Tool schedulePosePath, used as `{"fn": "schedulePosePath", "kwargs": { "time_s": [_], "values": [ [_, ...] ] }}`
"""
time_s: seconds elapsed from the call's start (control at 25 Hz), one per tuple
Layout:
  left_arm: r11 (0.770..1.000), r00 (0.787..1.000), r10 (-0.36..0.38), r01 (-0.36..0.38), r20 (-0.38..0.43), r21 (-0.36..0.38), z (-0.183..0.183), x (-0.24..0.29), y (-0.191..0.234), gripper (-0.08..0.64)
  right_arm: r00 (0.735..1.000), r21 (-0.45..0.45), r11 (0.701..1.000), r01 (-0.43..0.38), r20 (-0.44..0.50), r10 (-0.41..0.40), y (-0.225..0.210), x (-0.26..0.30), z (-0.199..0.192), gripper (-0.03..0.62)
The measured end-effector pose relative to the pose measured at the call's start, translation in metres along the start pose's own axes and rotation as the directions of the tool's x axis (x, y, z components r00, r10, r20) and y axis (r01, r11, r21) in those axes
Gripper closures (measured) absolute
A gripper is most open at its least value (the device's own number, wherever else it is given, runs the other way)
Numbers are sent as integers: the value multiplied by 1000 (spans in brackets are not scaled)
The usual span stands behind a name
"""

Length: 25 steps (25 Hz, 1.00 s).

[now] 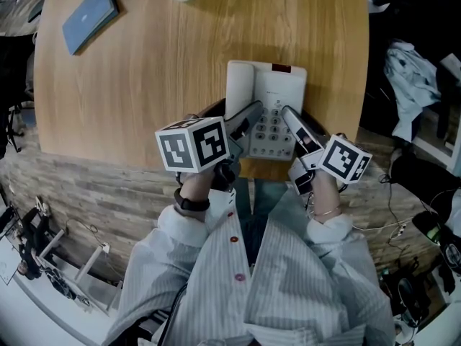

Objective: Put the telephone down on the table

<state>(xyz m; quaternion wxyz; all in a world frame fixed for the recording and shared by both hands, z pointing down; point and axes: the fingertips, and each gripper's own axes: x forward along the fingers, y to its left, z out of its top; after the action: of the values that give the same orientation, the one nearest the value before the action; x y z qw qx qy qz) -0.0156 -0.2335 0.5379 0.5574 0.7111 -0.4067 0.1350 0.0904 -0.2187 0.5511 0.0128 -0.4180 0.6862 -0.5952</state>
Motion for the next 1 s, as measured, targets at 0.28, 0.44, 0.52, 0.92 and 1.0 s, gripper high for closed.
{"fn": "schedulePosePath", "kwargs": {
  "time_s": [0.28, 0.44, 0.52, 0.92, 1.0],
  "values": [
    [1000, 1000, -1, 1, 14, -5, -2, 4, 2, 195, 1000, -28, 1000, 2, -14, -3, -8, 2, 1, 351],
    [1000, 1000, -4, 4, 21, -14, -3, 6, 3, 195, 1000, -49, 999, -15, -10, 14, -8, 4, 3, 350],
    [1000, 1000, -5, 5, 21, -16, -3, 7, 4, 195, 1000, -65, 998, -7, -6, 7, -11, 4, 4, 351],
    [1000, 999, -30, 30, 42, -8, -5, 10, 6, 193, 1000, -78, 997, -9, -25, 7, -12, 7, 4, 350],
    [999, 998, -37, 37, 51, -3, -4, 10, 6, 192, 999, -59, 998, -30, -32, 28, -9, 9, 3, 350]
  ]
}}
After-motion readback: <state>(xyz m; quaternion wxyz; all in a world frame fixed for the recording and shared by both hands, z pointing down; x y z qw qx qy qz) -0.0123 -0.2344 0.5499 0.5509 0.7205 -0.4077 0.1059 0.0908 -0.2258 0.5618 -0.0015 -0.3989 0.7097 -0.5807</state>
